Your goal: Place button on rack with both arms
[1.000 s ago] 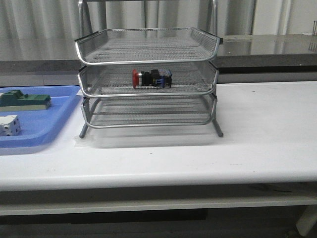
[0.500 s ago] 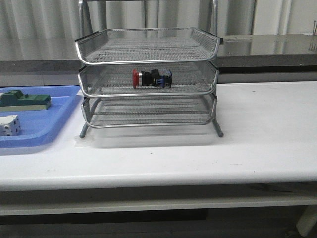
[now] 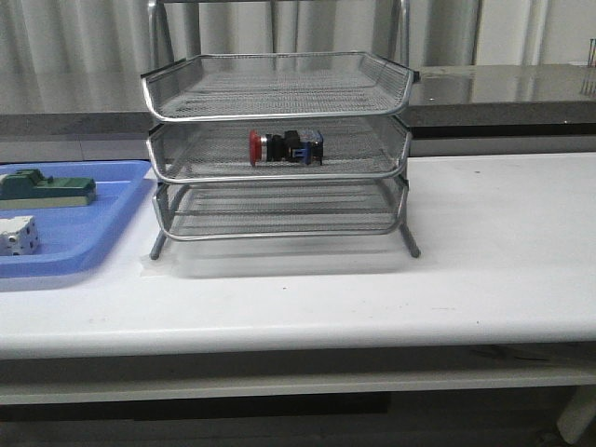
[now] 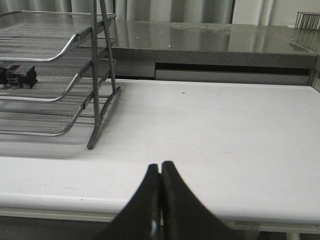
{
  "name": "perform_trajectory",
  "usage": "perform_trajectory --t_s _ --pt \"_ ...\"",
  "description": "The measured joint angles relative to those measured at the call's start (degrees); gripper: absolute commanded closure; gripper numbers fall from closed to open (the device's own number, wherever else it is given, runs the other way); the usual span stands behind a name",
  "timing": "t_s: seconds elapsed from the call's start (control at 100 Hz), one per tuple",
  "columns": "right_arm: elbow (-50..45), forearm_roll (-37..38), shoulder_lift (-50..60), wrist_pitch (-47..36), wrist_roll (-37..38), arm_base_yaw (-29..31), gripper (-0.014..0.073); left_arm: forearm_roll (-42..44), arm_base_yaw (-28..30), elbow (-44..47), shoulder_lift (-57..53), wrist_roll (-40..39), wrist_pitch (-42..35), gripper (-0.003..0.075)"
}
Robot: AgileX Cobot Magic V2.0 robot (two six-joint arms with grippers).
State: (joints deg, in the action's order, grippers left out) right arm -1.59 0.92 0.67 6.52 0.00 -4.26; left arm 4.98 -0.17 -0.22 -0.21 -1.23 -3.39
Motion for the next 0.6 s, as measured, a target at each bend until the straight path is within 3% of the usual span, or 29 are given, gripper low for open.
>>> perform_trajectory --t_s 0.6 --pt "0.00 0.00 0.00 0.00 0.00 0.00 0.0651 -1.28 0.00 0.00 0.00 -0.13 0.38 0.0741"
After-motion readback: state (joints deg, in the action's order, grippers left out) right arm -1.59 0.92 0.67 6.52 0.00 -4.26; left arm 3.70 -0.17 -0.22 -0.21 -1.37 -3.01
